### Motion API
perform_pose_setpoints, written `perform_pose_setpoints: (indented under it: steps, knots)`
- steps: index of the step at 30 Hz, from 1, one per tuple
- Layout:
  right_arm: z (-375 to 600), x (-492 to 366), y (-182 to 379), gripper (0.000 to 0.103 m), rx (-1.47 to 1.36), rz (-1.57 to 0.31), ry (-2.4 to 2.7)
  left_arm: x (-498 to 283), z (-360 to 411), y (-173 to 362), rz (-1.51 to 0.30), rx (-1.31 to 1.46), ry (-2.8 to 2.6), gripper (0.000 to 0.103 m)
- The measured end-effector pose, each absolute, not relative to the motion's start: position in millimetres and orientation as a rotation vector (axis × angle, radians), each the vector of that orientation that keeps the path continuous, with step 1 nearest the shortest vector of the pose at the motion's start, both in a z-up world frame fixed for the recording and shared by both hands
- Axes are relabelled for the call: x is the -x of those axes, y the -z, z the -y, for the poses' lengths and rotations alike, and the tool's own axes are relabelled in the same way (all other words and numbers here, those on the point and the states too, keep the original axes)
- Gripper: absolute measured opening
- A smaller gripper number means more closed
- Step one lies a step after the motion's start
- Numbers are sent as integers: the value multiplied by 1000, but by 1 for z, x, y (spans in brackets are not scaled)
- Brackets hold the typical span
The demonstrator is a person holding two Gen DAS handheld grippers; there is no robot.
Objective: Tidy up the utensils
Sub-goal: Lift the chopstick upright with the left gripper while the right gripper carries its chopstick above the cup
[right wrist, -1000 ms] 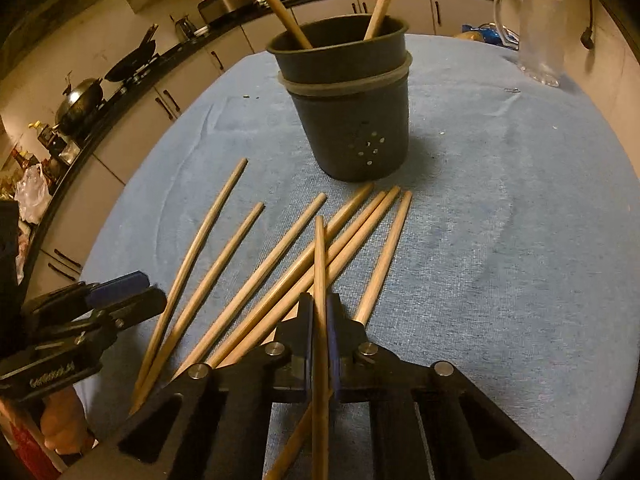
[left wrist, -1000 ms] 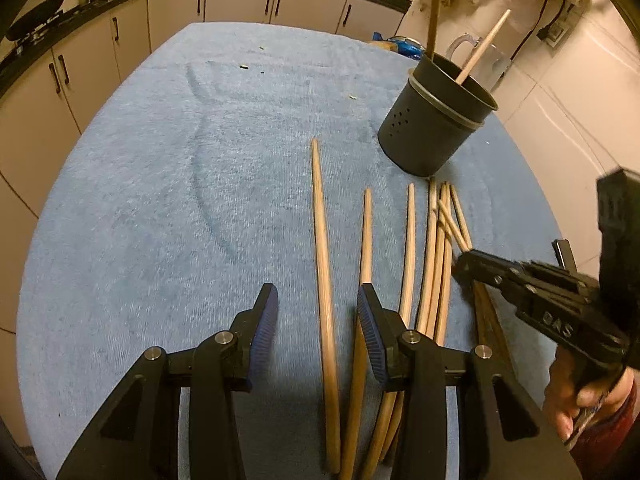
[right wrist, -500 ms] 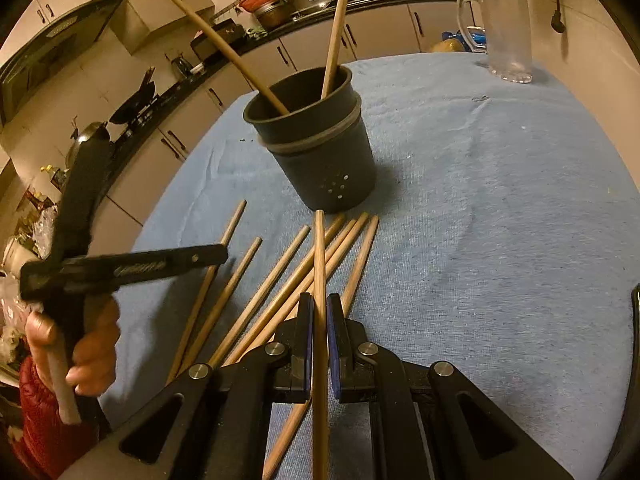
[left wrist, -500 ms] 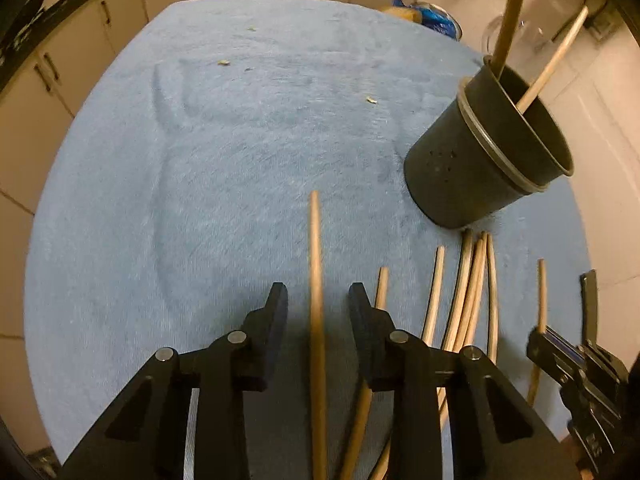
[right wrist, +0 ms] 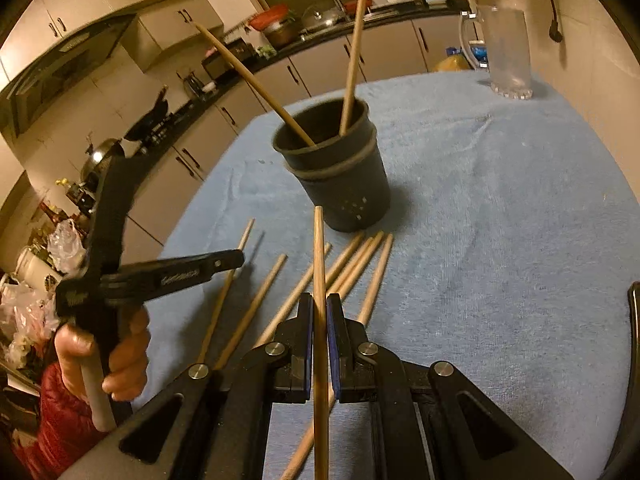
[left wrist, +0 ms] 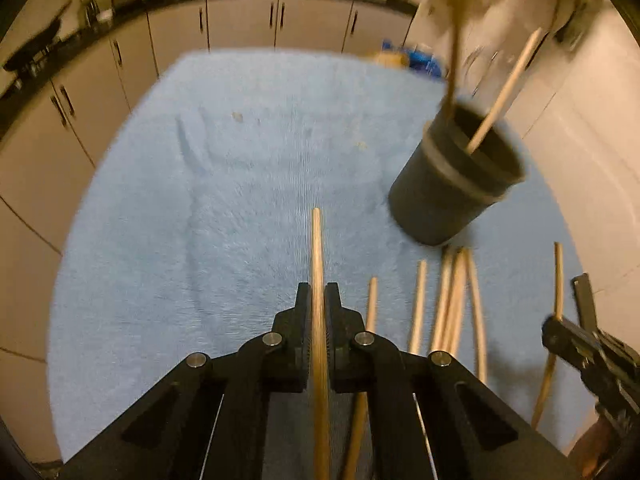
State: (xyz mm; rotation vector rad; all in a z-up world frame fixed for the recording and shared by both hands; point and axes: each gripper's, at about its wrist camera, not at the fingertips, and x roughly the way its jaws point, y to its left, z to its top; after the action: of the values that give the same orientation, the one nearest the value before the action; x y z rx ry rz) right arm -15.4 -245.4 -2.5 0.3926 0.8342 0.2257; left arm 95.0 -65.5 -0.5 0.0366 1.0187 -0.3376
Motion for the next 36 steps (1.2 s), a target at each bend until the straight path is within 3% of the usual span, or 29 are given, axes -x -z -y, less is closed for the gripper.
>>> perform_pose_setpoints:
  steps: [5,11,36]
  knots:
    - [245,33,-22,8,-400,-705,-236,-61,53,-43,-859,-19,346,6]
    - [246,47,-43,8,-409,-603,-228,-36,36,-68,-796,29,381,6]
    - [258,66,-62,7,-445,-498,-204,-12,27,-100,-707,85,408,6]
